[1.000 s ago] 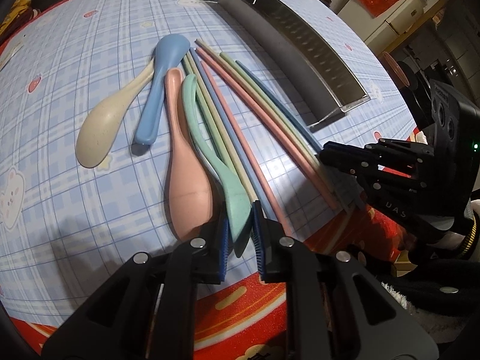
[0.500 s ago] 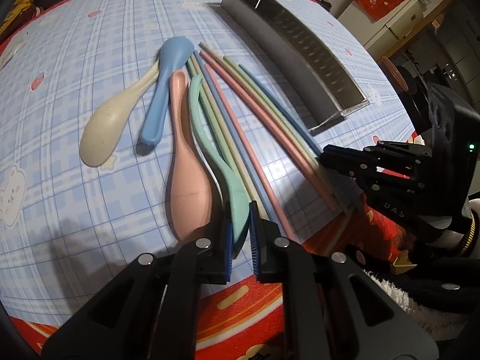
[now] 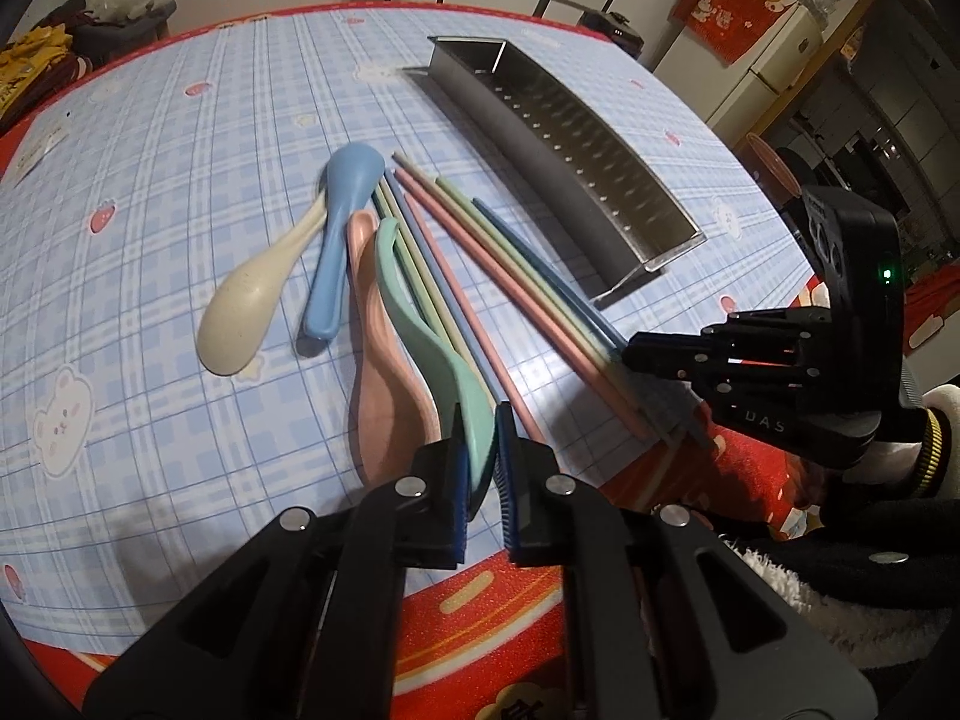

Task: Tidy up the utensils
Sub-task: 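Close the left gripper on the mint spoon handle and lift it, then carry the mint spoon and blue chopstick into the steel tray and release both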

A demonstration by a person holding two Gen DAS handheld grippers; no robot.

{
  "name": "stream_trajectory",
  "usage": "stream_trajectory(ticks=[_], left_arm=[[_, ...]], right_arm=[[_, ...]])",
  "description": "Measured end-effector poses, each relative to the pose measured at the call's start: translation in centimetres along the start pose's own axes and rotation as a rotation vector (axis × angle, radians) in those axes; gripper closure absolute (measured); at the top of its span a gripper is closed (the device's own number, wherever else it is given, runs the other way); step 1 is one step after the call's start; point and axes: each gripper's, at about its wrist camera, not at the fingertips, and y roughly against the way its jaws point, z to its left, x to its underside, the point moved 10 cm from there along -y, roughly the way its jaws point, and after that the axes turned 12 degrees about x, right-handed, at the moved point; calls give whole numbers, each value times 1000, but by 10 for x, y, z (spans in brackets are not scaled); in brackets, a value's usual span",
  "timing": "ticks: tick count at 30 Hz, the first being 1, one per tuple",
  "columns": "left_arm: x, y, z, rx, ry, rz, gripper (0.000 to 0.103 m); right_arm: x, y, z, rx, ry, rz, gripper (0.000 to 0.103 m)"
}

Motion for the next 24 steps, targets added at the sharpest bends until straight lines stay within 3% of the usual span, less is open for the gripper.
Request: stream_trajectory(ticks=[10, 24], left_arm=[[-3, 20, -10, -9, -34, -63, 92], [-7, 37, -14, -38, -40, -125, 92]], right_arm=[[-10, 29, 13, -26, 44, -86, 96], [-16, 40, 11, -39, 26, -125, 96]])
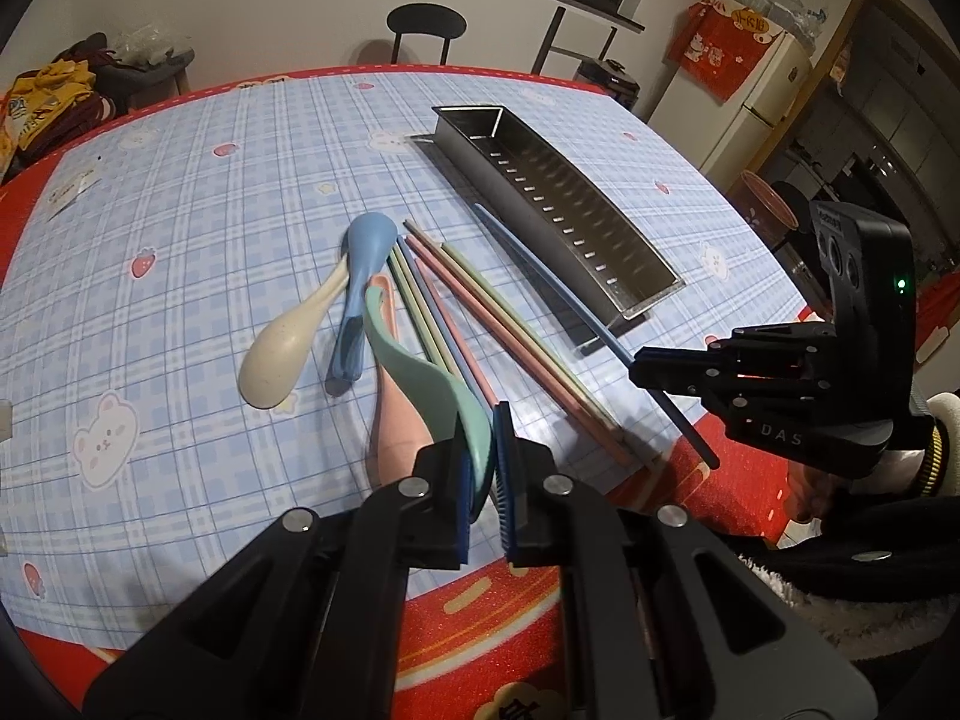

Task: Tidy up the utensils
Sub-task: 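Carry the mint spoon and blue chopstick into the steel tray and release both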

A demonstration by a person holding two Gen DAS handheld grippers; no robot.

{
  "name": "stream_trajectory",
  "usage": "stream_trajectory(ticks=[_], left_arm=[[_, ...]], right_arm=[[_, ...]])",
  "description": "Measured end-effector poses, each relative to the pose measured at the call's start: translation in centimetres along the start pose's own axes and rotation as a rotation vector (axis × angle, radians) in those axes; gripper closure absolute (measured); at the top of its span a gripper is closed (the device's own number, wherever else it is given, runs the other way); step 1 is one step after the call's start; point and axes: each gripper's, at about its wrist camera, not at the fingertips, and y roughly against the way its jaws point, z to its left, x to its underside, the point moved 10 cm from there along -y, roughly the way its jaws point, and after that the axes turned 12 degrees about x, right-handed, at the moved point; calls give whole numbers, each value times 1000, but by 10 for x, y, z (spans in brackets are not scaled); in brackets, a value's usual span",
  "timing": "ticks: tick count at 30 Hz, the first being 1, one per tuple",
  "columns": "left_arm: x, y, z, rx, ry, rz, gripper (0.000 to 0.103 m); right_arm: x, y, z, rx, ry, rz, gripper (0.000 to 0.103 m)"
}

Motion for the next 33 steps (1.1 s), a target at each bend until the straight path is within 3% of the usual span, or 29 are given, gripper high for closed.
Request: stream_trajectory(ticks=[18, 33], left_arm=[[-24, 12, 5, -59, -12, -43, 92], [-91, -23, -33, -4, -123, -23, 92]], right_arm=[[-14, 10, -37, -6, -110, -63, 96], [-31, 2, -93, 19, -225, -58, 96]])
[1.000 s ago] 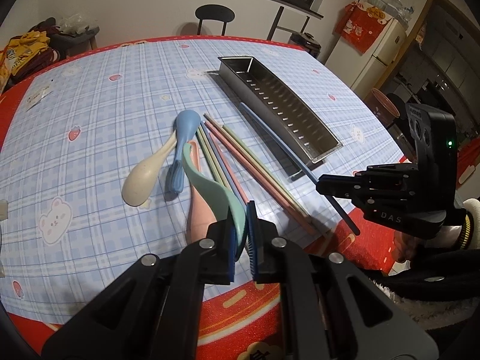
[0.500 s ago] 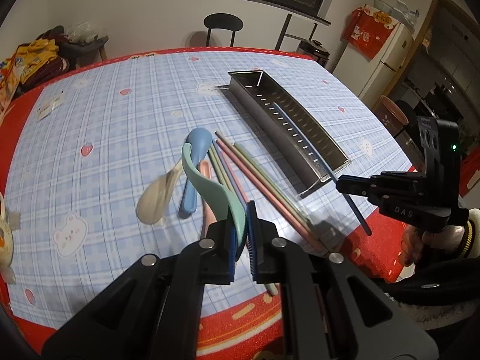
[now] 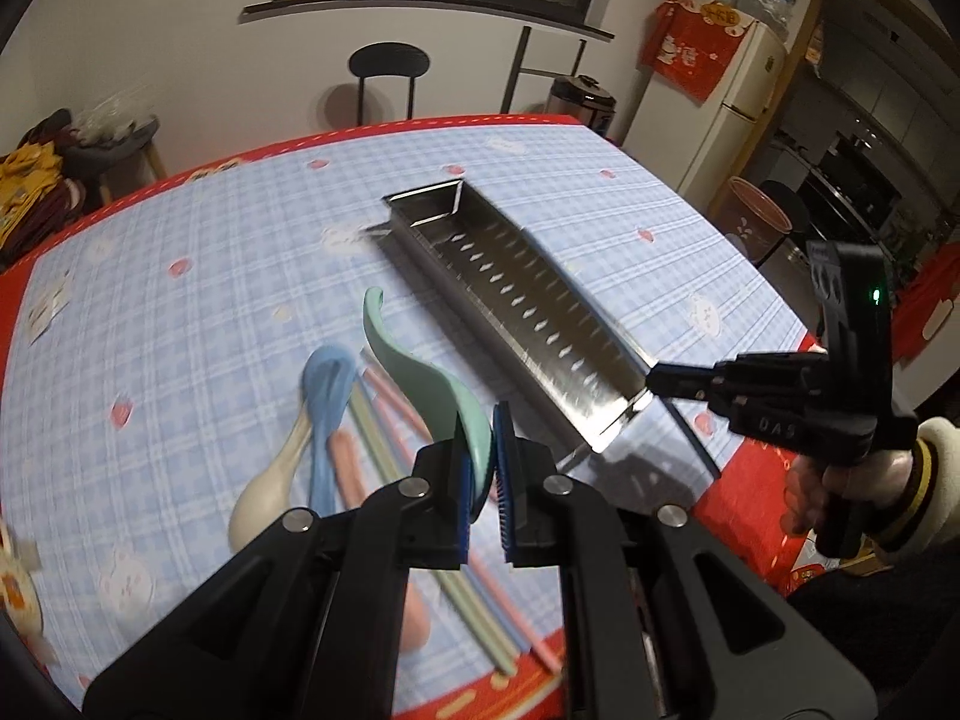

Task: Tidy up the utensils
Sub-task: 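Carry the mint spoon and blue chopstick into the steel tray and release both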

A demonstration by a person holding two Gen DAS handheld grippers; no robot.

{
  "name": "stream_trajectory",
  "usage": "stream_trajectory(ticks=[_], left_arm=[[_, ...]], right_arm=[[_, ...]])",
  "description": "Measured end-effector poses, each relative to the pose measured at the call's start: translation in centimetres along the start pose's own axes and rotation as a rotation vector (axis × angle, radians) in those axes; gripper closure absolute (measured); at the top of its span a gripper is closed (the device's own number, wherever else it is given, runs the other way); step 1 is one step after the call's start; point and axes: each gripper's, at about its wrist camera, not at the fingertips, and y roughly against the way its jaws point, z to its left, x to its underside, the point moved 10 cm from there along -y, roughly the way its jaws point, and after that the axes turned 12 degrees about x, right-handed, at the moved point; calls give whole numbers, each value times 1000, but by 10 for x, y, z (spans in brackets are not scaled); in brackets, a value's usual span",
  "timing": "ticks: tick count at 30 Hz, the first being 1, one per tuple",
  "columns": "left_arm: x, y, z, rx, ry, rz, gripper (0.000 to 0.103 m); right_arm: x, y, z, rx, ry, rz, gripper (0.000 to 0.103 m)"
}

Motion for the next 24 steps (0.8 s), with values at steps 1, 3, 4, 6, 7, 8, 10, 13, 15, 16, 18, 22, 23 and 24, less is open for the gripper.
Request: stream_trajectory(ticks=[1, 3, 4, 6, 7, 8, 10, 13, 15, 16, 18, 22, 23, 24], left_arm=[[-6, -4, -2, 3, -7, 0, 92], [-18, -14, -4, 13, -18, 1, 92], [-26, -21, -5, 20, -22, 1, 92], [-37, -32, -6, 27, -26, 5, 92], [-44, -39, -5, 29, -26, 6, 92], [-51, -45, -4, 31, -24, 7, 92], [-65, -58, -1, 38, -15, 5, 92], [-83, -74, 5, 35, 3, 3, 92], [-96, -88, 10, 44, 36, 4, 92], [-101, -95, 13, 49, 49, 7, 92], [-108, -109, 17, 47, 68, 24, 92], [-112, -131, 29, 42, 125, 56, 92], [-112, -136, 32, 46, 147, 64, 92], [-111, -138, 34, 49, 158, 67, 92]], right_arm=[[-1, -2, -2, 3, -2, 3, 96], [-6, -6, -4, 3, -12, 11, 96], [-8, -8, -5, 0, -20, 13, 96], [-16, -12, -6, -4, -35, 16, 96], [-18, -13, -6, -4, -38, 17, 96], [-22, -16, -6, -4, -42, 18, 96], [-27, -21, -6, 2, -48, 24, 96], [-35, -32, -7, 13, -64, 42, 96], [-40, -38, -7, 24, -69, 54, 96], [-43, -41, -7, 31, -70, 59, 96], [-47, -47, -7, 43, -72, 74, 96], [-51, -57, -7, 63, -81, 106, 96], [-52, -58, -7, 69, -80, 111, 96], [-53, -60, -7, 78, -77, 118, 96]])
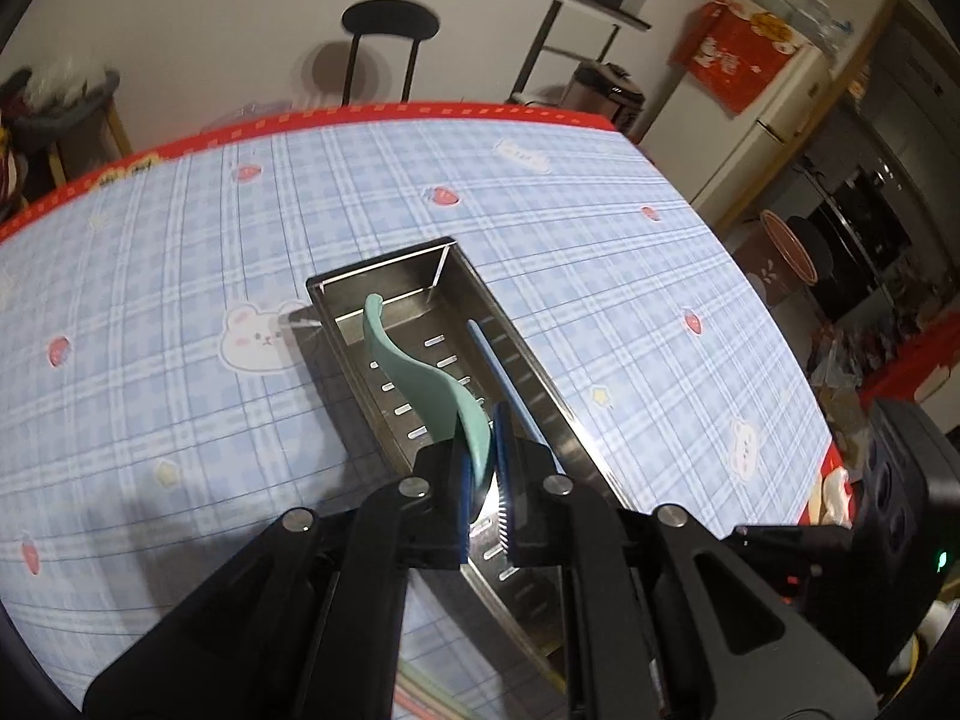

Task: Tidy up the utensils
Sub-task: 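Carry the mint spoon and blue chopstick into the steel tray and release both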

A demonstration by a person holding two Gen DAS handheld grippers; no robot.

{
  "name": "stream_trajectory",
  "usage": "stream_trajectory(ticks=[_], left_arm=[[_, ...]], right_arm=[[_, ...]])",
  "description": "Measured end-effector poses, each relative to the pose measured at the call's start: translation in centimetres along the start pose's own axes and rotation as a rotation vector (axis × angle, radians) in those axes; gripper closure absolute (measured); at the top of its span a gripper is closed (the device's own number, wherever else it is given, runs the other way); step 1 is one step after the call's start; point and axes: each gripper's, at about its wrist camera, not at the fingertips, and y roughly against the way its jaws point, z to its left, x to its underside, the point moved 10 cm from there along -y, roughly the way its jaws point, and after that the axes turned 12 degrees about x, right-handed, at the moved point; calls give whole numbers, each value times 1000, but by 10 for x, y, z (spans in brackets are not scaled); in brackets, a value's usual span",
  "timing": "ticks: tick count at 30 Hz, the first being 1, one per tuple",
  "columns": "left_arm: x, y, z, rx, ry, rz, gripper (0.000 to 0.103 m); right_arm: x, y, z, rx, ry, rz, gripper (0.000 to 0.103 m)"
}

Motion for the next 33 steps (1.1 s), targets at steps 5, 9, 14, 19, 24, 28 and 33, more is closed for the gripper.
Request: stream_trajectory(ticks=[5, 9, 14, 19, 24, 28, 33], left_arm=[[-3, -14, 9, 13, 47, 18, 92], [-5, -19, 5, 28, 35, 23, 91], [-5, -24, 1, 38, 40, 36, 90], [0, -28, 6, 60, 78, 62, 88], [-1, -21, 7, 102, 106, 45, 74], [-11, 2, 2, 122, 85, -5, 60], [-22, 33, 1, 119, 63, -62, 41]], right_arm=[[-1, -10, -2, 22, 2, 30, 96], [-4, -15, 0, 28, 9, 31, 96], [-12, -22, 0, 53, 36, 20, 96], [-15, -22, -1, 87, 76, 10, 96], [-17, -5, -2, 94, 86, -31, 94], [-18, 16, -7, 98, 65, -73, 69], [-22, 37, -6, 101, 54, -114, 39]])
